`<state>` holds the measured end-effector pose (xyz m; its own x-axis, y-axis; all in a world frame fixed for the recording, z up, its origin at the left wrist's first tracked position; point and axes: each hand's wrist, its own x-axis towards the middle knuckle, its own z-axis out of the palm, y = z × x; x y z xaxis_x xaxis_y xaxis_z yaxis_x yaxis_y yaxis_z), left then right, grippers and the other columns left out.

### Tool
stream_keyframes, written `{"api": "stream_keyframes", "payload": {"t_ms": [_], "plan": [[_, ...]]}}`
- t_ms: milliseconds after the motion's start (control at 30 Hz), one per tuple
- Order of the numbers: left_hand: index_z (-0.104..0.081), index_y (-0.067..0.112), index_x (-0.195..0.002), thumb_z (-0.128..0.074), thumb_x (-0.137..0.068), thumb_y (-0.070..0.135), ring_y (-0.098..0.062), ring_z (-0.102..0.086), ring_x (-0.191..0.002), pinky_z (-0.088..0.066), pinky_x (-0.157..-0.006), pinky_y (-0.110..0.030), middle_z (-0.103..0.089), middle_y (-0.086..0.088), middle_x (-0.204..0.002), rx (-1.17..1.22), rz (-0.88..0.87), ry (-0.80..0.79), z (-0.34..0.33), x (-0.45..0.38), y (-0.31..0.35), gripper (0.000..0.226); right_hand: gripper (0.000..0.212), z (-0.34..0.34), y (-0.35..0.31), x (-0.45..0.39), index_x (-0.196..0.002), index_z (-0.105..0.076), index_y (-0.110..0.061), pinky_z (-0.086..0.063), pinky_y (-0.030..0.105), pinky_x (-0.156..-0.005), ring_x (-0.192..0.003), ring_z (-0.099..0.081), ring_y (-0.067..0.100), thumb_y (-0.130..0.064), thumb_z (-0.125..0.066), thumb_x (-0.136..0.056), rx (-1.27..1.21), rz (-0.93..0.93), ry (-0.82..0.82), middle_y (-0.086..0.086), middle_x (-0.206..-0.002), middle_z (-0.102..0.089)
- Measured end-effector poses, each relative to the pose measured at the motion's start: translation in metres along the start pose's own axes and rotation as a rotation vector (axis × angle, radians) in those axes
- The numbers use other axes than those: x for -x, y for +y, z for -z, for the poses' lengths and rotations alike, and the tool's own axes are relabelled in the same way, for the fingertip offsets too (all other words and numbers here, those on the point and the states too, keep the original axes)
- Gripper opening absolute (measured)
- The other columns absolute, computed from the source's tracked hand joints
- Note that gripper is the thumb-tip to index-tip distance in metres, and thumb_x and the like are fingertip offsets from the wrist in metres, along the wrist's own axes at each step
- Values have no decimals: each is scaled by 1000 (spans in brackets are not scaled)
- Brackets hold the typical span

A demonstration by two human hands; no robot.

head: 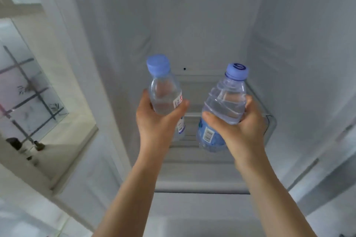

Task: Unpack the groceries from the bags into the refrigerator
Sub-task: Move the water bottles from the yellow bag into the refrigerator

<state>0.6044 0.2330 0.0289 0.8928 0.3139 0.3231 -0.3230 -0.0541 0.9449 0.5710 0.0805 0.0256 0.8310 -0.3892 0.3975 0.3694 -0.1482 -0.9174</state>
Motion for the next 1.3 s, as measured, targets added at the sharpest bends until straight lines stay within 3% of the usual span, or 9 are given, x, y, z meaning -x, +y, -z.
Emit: {"api": "stream_keyframes", "payload": {"t_ms": [133, 300, 533, 733, 867, 933, 1067, 1167, 1300], "plan": [[-61, 21, -97, -84, -61, 27, -16, -69, -85, -57, -80, -41, -70, 2, -92, 15, -44, -22, -23, -46, -1, 43, 55, -21, -1, -42, -99, -56, -16, -56, 33, -70, -85, -68, 19, -29, -85, -55, 0, 37, 62, 7, -97, -66], [-59, 23, -100, -87, -56, 35, -16, -66, -88, -56, -80, -40, -67, 0, -98, -21, -48, -3, -45, -83, -24, 53, 49, -38, 15, -81, -97, -53, -14, -50, 15, -60, -79, -68, 9, -10, -87, -61, 21, 16, 45, 10, -98, -64], [-56, 25, -92, -90, -56, 29, -20, -65, -85, -55, -78, -43, -64, 0, -95, -41, -28, 63, -66, -119, -48, 50, 64, -59, 57, -115, -99, -53, -14, -55, 39, -76, -94, -63, 25, -36, -86, -48, 164, -5, 119, 11, -101, -57], [-50, 24, -102, -88, -64, 22, -9, -56, -84, -45, -75, -24, -54, 5, -98, -27, -35, -19, -73, -128, -51, 53, 70, -68, 87, -128, -99, -58, -13, -56, 46, -75, -92, -64, 30, -52, -85, -47, 242, -39, 120, 12, -98, -59], [-46, 30, -104, -83, -66, 5, -2, -55, -86, -43, -72, -16, -52, 11, -96, -68, -79, -118, -64, -126, -64, 58, 50, -61, 79, -123, -94, -59, -19, -55, 42, -69, -83, -65, 22, -44, -83, -58, 289, 32, 29, 6, -87, -63], [-43, 45, -103, -76, -67, -7, 4, -56, -90, -46, -76, -21, -52, 17, -99, -91, -116, -191, -57, -119, -74, 71, 35, -55, 78, -116, -87, -55, -28, -52, 30, -65, -76, -61, 11, -21, -82, -66, 286, 56, -48, -3, -80, -59], [-37, 48, -121, -74, -74, -7, 8, -55, -102, -48, -91, -21, -55, 18, -114, -91, -81, -204, -51, -111, -86, 81, 72, -49, 90, -104, -110, -42, -46, -43, 3, -77, -94, -57, -12, 4, -77, -71, 297, 99, -98, -26, -106, -55], [-40, 36, -131, -75, -71, -9, -9, -57, -108, -51, -96, -35, -56, 9, -119, -104, -45, -132, -60, -115, -86, 83, 84, -58, 97, -114, -119, -37, -50, -45, 4, -81, -101, -53, -18, -4, -83, -66, 297, 80, -83, -29, -113, -52], [-39, 42, -119, -71, -69, -11, -8, -58, -99, -52, -87, -30, -56, 14, -106, -113, -96, -40, -79, -132, -90, 79, 81, -78, 107, -141, -117, -42, -44, -49, 10, -80, -98, -58, -9, -6, -86, -61, 283, 72, -57, -19, -108, -58]]}}
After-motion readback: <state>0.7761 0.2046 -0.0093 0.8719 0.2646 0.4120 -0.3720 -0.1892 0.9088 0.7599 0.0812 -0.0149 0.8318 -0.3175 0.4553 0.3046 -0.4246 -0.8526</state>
